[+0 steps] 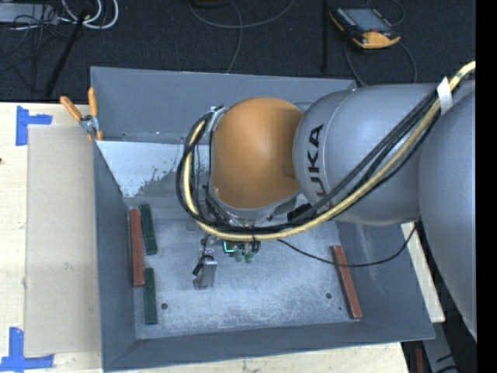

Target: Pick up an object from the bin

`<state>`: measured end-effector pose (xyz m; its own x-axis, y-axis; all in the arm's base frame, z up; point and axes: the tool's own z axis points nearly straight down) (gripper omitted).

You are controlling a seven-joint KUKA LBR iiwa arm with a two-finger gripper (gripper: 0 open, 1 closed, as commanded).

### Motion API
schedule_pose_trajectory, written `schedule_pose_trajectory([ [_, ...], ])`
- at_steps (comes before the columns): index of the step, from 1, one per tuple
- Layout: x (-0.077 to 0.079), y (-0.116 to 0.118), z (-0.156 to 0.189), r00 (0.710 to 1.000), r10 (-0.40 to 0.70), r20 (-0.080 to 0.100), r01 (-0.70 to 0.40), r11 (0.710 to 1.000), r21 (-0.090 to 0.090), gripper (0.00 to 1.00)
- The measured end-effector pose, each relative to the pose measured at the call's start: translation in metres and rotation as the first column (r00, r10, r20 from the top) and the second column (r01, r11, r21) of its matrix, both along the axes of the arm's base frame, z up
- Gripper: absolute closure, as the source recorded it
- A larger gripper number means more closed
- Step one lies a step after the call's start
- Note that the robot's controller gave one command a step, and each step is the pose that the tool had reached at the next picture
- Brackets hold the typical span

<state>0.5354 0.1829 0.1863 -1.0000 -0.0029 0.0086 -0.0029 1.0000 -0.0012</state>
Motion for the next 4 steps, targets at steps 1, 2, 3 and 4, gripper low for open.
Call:
schedule_pose_trajectory([
  [1,-0.068,-0.062,-0.045,0.995,0.098,-0.003,-0.098,0.995,-0.002,0.0],
  [2,-0.063,-0.133,-0.082,0.999,0.049,0.002,-0.049,0.999,-0.003,0.0],
  [3,-0.037,-0.206,-0.089,1.0,-0.023,0.009,0.023,1.0,-0.003,0.0],
  [4,0.028,-0.254,-0.118,1.0,-0.01,0.013,0.01,1.0,-0.001,0.0],
])
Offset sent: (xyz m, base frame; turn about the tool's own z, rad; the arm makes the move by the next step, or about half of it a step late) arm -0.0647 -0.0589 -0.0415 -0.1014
